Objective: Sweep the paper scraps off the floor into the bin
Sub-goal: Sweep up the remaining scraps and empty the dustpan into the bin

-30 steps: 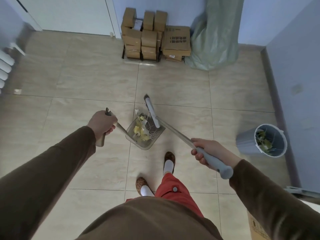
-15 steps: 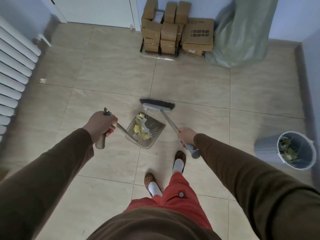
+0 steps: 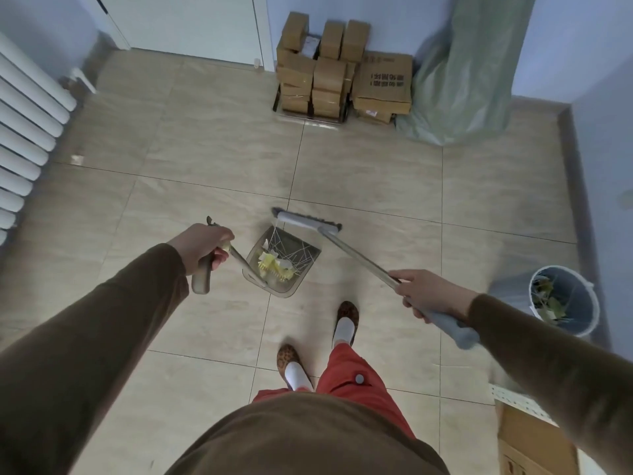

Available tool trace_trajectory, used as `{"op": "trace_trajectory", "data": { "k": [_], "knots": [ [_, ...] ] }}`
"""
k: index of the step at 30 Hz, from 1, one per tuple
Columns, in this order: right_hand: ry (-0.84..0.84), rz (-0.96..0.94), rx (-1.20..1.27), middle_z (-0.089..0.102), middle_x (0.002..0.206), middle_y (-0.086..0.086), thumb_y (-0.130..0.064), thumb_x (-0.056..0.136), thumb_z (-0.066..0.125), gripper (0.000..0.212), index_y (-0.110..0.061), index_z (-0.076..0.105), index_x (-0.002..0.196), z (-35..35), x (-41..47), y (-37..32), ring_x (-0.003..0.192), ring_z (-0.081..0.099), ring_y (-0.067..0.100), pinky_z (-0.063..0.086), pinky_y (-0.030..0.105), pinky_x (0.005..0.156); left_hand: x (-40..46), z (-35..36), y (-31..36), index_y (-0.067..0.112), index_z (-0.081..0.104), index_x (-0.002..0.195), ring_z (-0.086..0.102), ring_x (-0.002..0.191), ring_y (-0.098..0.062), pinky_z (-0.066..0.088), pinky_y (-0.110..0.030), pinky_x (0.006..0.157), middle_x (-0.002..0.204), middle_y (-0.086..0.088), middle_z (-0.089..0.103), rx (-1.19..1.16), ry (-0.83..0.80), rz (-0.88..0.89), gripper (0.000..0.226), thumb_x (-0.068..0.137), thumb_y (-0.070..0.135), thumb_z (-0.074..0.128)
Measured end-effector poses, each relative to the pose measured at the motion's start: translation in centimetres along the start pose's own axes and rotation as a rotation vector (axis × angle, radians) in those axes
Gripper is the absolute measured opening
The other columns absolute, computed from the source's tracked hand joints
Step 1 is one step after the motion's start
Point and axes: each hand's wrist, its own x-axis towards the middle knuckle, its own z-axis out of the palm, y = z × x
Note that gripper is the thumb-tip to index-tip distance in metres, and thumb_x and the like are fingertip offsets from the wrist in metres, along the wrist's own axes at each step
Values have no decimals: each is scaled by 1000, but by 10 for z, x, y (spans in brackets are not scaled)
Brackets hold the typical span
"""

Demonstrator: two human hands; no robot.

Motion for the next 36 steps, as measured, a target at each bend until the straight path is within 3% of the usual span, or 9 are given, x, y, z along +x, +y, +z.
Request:
{"op": "trace_trajectory", "data": {
  "k": [2,5,8,15,19,25,29,32,36],
  "knots": [
    [13,7,24,54,81,10,-13,102,41,41,-22,50,141,22,26,-9,53,48,14,41,21,39,-1,-1,-7,9,50,75,39,38,-16,34,-19,41,64,-10,51,-19,-43,-21,19,87,20,60],
    [-42,46,27,51,74,9,-8,102,38,40,-13,51,139,53,48,-10,52,46,16,40,20,40,-4,1,-12,10,51,86,42,43,-15,36,-20,39,70,-10,49,-95,-86,-31,16,88,21,63],
    [-116,57,-42,54,76,9,-13,102,40,39,-18,51,138,64,26,9,52,48,15,42,24,45,-3,2,-14,7,56,100,49,45,-16,43,-19,39,83,-16,59,-131,-73,-43,24,85,22,68],
    [-24,33,-97,57,74,7,-18,100,46,47,-34,46,145,42,-42,74,45,50,11,46,23,43,-8,-4,-21,8,54,94,46,31,-7,36,-14,35,74,-11,57,-161,-45,15,10,88,12,60],
    [-13,55,161,58,70,6,-16,102,46,42,-34,50,141,23,-55,97,44,49,14,42,26,41,-14,-3,-20,7,54,98,46,32,-6,36,-14,35,73,-10,56,-153,-54,32,12,88,12,59],
    [27,67,282,57,68,9,-13,104,45,43,-31,48,142,0,-55,100,43,48,16,41,25,38,-21,1,-11,11,54,93,48,31,-5,35,-14,35,72,-7,50,-159,-75,75,6,88,8,55],
    [73,58,197,59,69,8,-15,103,47,42,-39,48,137,-3,-60,100,44,48,15,41,26,40,-20,-2,-8,10,55,91,43,35,-8,36,-16,37,71,-8,55,-120,-65,77,6,85,9,57],
    [22,111,405,56,68,11,-11,104,45,44,-28,47,144,-12,-60,108,42,46,16,38,24,37,-18,-6,-6,8,56,89,39,36,-10,36,-16,37,69,-9,58,-76,-52,64,5,85,10,57],
    [14,131,421,54,68,13,-11,104,44,43,-26,46,145,-21,-68,112,41,45,16,37,24,35,-16,-21,-7,7,57,94,46,30,-7,36,-14,34,73,-11,56,-81,-33,49,6,88,6,55]
  ]
}}
